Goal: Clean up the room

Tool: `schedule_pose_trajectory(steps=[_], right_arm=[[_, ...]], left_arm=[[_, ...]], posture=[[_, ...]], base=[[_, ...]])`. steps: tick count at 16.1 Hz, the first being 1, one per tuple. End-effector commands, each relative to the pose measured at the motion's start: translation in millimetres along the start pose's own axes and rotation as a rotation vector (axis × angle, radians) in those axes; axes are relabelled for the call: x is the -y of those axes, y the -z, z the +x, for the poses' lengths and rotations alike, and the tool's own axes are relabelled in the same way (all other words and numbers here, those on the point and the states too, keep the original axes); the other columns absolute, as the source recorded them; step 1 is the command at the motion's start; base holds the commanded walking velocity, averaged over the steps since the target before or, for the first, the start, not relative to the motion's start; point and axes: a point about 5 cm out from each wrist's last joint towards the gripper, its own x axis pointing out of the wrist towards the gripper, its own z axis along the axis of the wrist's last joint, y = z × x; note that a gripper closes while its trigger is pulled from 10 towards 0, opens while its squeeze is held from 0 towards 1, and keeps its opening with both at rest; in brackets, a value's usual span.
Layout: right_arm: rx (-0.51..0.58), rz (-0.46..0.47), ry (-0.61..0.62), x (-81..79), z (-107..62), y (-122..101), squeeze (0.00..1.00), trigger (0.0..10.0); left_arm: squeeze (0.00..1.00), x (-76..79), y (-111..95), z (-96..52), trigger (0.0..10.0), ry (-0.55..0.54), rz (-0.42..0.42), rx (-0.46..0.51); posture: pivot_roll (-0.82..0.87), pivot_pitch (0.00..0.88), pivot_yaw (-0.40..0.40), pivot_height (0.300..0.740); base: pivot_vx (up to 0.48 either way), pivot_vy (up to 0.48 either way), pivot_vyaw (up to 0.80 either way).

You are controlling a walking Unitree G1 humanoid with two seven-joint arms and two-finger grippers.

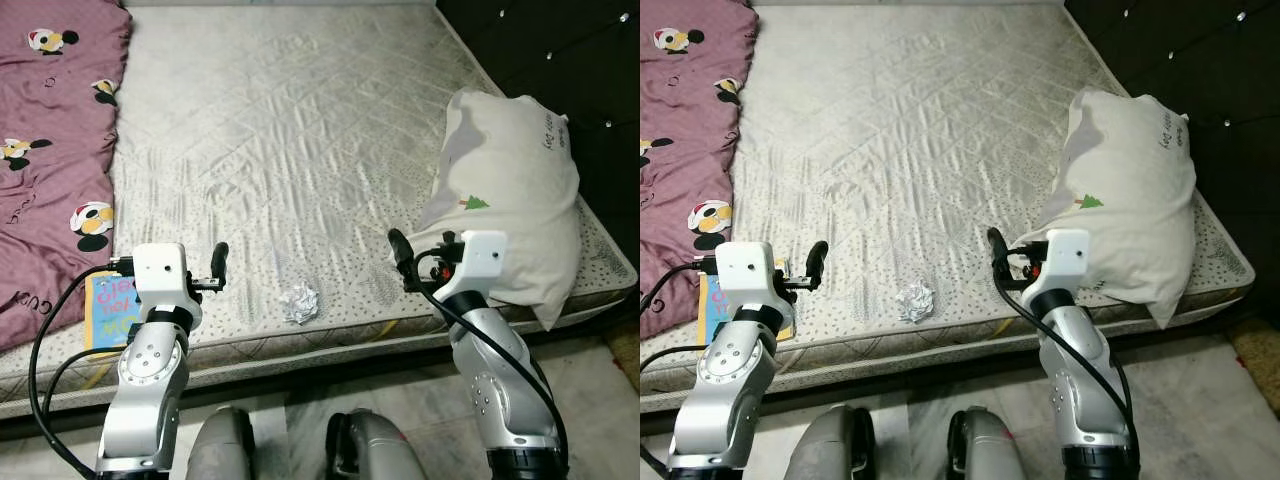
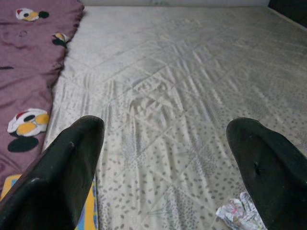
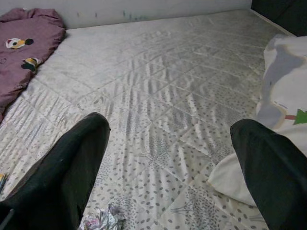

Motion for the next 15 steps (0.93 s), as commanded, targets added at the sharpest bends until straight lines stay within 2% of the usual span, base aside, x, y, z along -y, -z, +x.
schedule_pose_trajectory(steps=[1,5,10,12,15], right_arm=[[-0.006,-0.005,0.004,2.6,-1.4,1.5,0.0,10.0],[-0.001,-0.002,-0.005,2.4,-0.3,1.3,0.0,10.0],[0.013,-0.008,-0.067,-3.9,8.6,-1.8,0.0,10.0],[0.013,-0.001,-0.085,-7.5,12.7,-2.1,0.0,10.0],[0.009,-0.015,-0.122,-12.1,11.3,0.8,0.0,10.0]], left_arm=[[0.0,0.4,3.6,-2.7,10.0,-0.006,0.002,-0.013],[0.0,-0.6,1.8,0.9,10.0,-0.03,-0.004,-0.007],[0.0,-6.2,-5.3,4.3,10.0,-0.063,0.036,0.033],[0.0,-11.3,-2.6,1.5,10.0,-0.09,0.035,0.022],[0.0,-10.1,2.6,-0.7,10.0,-0.093,0.037,0.01]], posture=[[-0.02,0.185,-0.071,0.641],[-0.02,0.18,-0.069,0.606],[0.0,0.168,-0.066,0.606],[0.01,0.17,-0.074,0.606],[0.01,0.169,-0.073,0.606]], base=[[0.0,0.0,0.0],[0.0,0.0,0.0],[0.0,0.0,0.0],[0.0,0.0,0.0],[0.0,0.0,0.0]])
